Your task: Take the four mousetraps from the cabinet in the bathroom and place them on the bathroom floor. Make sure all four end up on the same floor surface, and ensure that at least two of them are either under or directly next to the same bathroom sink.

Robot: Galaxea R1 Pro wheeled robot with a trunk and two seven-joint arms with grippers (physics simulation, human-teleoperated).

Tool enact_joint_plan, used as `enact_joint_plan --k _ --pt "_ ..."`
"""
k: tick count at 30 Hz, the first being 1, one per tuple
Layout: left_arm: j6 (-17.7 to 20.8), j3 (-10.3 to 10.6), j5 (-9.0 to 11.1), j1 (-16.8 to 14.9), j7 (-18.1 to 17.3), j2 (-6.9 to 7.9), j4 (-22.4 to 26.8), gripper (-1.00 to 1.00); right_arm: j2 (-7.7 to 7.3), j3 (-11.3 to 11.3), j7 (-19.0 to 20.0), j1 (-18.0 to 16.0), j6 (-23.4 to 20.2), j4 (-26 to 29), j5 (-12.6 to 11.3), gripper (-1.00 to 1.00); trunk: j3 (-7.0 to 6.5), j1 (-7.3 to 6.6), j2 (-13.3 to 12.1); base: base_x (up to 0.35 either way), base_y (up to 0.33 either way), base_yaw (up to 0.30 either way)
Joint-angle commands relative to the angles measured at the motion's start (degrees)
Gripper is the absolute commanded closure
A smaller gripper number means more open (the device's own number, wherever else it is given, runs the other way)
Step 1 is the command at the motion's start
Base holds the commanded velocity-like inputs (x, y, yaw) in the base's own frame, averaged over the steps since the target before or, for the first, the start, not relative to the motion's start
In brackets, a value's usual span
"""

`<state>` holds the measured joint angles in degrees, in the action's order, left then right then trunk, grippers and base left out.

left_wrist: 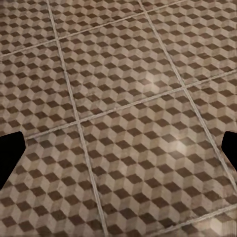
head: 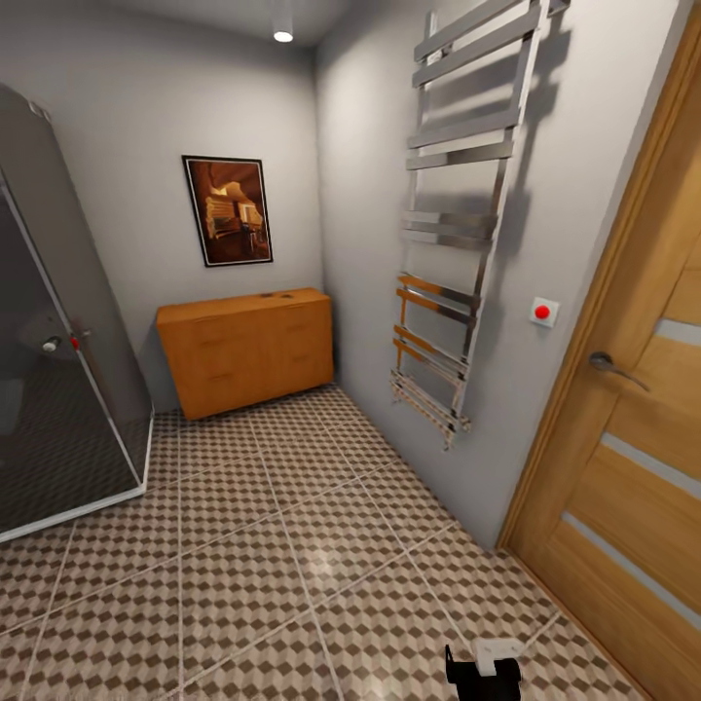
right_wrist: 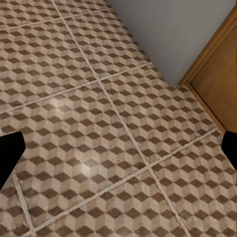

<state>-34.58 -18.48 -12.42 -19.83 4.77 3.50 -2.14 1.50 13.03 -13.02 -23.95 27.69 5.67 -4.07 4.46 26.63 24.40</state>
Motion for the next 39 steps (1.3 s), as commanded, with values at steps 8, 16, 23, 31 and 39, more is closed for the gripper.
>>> enact_joint_plan --k 8,16,23,31,39 --pt "-0.3 -0.1 -0.6 -0.1 0.5 0.01 -0.2 -1.0 0.0 0.5 -0.3 0.0 0.2 0.0 -0.4 -1.0 0.12 0.03 0.1 0.0 0.0 0.257" --pt "-0.3 -0.1 -0.6 -0.1 0.5 0.01 -0.2 -1.0 0.0 0.5 -0.3 0.0 0.2 0.0 -0.4 -1.0 0.12 0.03 0.1 0.0 0.0 0.252" --pt "-0.3 -0.1 -0.6 -0.1 0.5 0.01 -0.2 -1.0 0.0 0.5 -0.3 0.0 0.2 0.0 -0.4 -1.0 0.12 0.03 0.1 0.0 0.0 0.237" --pt "-0.3 -0.1 -0.6 -0.1 0.5 0.01 -0.2 -1.0 0.0 0.5 -0.3 0.0 0.2 0.0 -0.4 -1.0 0.12 0.03 0.1 0.132 0.0 0.057" --pt "-0.2 -0.1 -0.6 -0.1 0.5 0.01 -0.2 -1.0 0.0 0.5 -0.3 0.0 0.3 0.0 -0.4 -1.0 0.12 0.03 0.1 0.316 0.0 0.003"
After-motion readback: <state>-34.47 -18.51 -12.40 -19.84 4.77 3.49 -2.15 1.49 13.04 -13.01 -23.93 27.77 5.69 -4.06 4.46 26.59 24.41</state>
